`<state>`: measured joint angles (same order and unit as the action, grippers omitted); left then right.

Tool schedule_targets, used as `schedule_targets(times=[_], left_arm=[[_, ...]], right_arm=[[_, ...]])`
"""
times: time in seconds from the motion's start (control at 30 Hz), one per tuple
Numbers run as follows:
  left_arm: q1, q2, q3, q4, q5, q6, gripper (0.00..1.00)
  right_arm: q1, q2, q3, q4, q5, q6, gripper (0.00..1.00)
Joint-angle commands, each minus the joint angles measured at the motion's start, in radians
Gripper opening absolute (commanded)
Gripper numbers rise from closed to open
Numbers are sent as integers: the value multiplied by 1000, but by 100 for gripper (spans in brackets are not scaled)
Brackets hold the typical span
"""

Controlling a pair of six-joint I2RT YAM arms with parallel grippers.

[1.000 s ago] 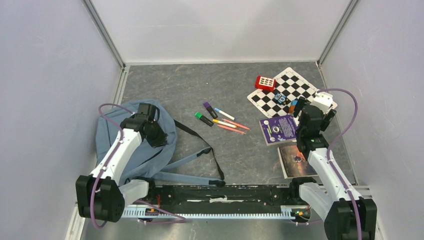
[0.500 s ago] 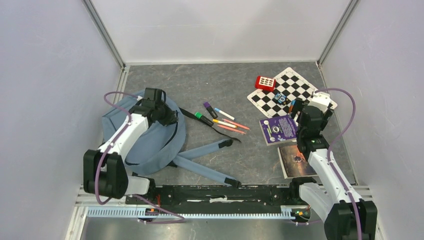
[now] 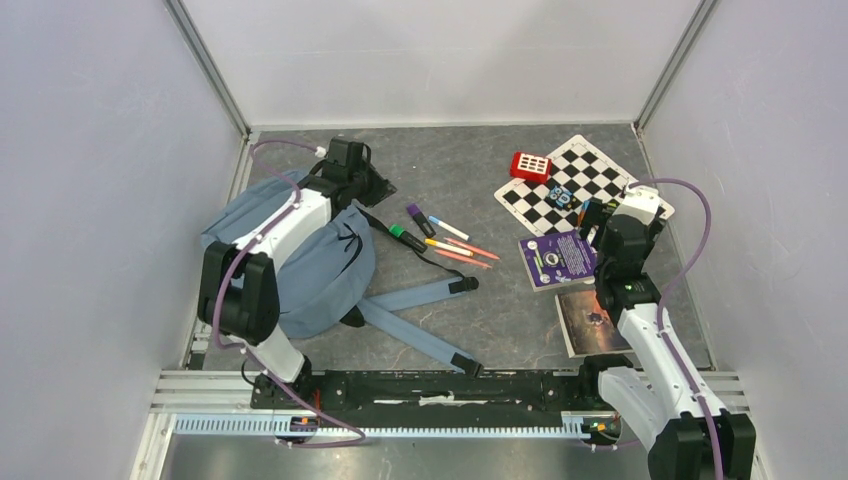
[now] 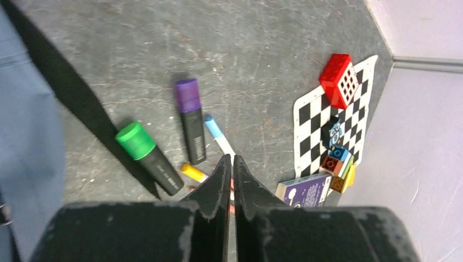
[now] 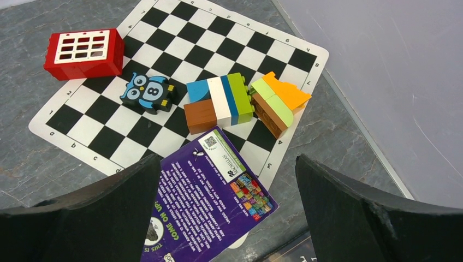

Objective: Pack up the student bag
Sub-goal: Adjust the student bag at the center of the board.

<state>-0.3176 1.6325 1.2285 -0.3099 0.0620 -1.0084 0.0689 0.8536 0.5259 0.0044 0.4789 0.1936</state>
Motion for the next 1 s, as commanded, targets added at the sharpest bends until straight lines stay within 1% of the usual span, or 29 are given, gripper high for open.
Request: schedule_targets(times=[0.0, 0.07, 0.13, 0.17, 0.2, 0.3, 0.43, 0.5, 0.6, 0.67, 0.83, 0.87, 0.9, 0.97], left_arm=[[-5, 17, 98, 2, 8, 78, 19], [-6, -22, 110, -63, -6, 184, 52], [-6, -65, 125, -181, -45, 292, 77], [-6, -82, 130, -254, -58, 345, 84], [-6, -100, 132, -315, -97, 386, 89], [-8, -137, 109, -493, -144, 489, 94], [-22, -188, 24, -627, -215, 557, 97], [-34, -223, -28, -635, -237, 560, 99], [-48, -253, -85, -627, -197, 557, 100], [-63, -246, -101, -628, -174, 561, 100], [-100, -200, -108, -658, -193, 563, 100], [-101, -191, -111, -658, -191, 562, 98], [-101, -182, -111, -658, -185, 562, 84], [-101, -184, -103, -665, -177, 555, 46]], right_arm=[[-2, -22, -1, -1, -8, -17, 98], [-3, -19, -4, 0, -6, -18, 98], [-4, -10, -6, 3, -7, -18, 98], [-2, -6, -4, 5, -8, -17, 98], [-3, -1, -4, 7, -10, -18, 98], [-3, 14, -3, 16, -12, -12, 98], [-3, 36, 11, 24, -20, -11, 98], [-2, 50, 26, 22, -24, -12, 98], [-2, 62, 40, 22, -25, -11, 98], [-3, 69, 47, 22, -29, -9, 98], [-2, 66, 49, 21, -44, -7, 98], [-2, 65, 48, 22, -49, -10, 98], [-2, 63, 47, 21, -54, -12, 98], [-2, 56, 43, 14, -60, -14, 96]])
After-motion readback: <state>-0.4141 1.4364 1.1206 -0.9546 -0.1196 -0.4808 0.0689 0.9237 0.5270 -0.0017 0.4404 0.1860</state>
